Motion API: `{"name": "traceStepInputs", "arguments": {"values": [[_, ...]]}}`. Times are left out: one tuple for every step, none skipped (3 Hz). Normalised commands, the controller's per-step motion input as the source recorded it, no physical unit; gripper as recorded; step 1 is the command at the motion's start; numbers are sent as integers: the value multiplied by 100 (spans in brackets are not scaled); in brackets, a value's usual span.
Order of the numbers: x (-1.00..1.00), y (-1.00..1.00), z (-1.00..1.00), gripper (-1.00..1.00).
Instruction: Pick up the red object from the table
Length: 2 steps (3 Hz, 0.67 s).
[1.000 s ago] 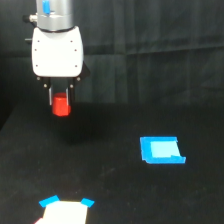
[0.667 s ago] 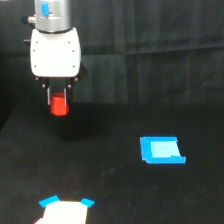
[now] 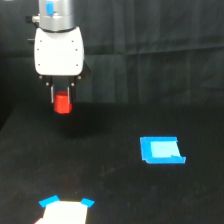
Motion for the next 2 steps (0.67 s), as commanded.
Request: {"name": "traceStepInputs", "arguments": {"values": [[-7,36,38,-69],[-10,-1,-6,-99]]}}
